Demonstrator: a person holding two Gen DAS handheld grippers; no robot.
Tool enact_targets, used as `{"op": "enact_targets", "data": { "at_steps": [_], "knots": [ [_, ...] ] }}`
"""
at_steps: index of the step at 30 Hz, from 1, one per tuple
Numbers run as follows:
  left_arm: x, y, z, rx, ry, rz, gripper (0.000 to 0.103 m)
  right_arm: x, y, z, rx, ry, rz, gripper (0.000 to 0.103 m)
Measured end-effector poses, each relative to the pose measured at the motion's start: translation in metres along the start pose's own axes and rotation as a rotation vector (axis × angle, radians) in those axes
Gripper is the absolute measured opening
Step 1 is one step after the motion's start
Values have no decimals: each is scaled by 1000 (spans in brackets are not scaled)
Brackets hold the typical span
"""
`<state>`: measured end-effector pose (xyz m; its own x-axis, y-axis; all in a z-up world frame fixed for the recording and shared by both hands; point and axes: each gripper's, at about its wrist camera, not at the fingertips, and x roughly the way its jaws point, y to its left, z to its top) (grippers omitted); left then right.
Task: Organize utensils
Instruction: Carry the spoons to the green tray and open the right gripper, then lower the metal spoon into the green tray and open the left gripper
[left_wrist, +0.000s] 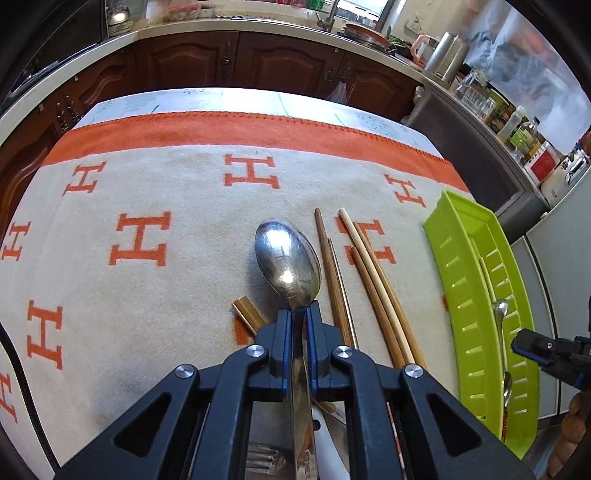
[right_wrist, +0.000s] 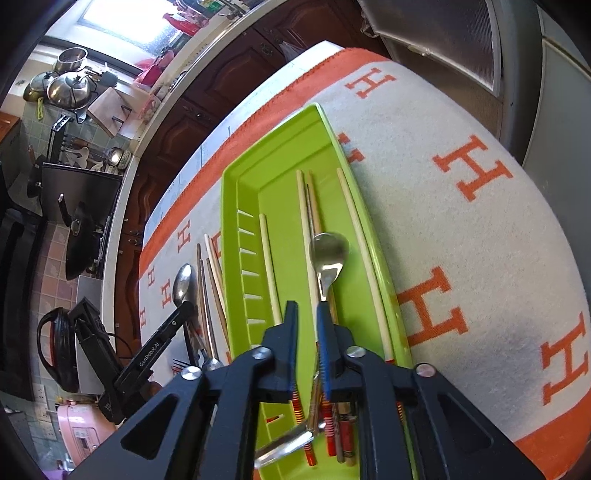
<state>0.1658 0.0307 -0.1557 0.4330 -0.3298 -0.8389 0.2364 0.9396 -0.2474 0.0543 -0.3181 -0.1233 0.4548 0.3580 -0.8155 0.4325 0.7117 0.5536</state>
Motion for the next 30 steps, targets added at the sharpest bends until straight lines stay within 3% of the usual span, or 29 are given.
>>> {"op": "enact_targets", "data": {
  "at_steps": [2,4,14,21,30],
  "knots": [
    [-8,-1,0,-5,-15,-9,5,1,0,-1,4,-4,4,33],
    [-17,-2,-1,-11,-31,-24,5,1,2,-2,3,-12,9,36],
    [-51,-3,-14,-37,-101,-71,3,-4,8,-10,-39,-7,46,36],
    [-88,-10,-21,-1,-178,-49,1,-18,13,-16,-71,-26,71,36],
    [-138,-21,-27,77,-319,36,0,-35,17,-25,-105,-38,99,36]
  ]
}}
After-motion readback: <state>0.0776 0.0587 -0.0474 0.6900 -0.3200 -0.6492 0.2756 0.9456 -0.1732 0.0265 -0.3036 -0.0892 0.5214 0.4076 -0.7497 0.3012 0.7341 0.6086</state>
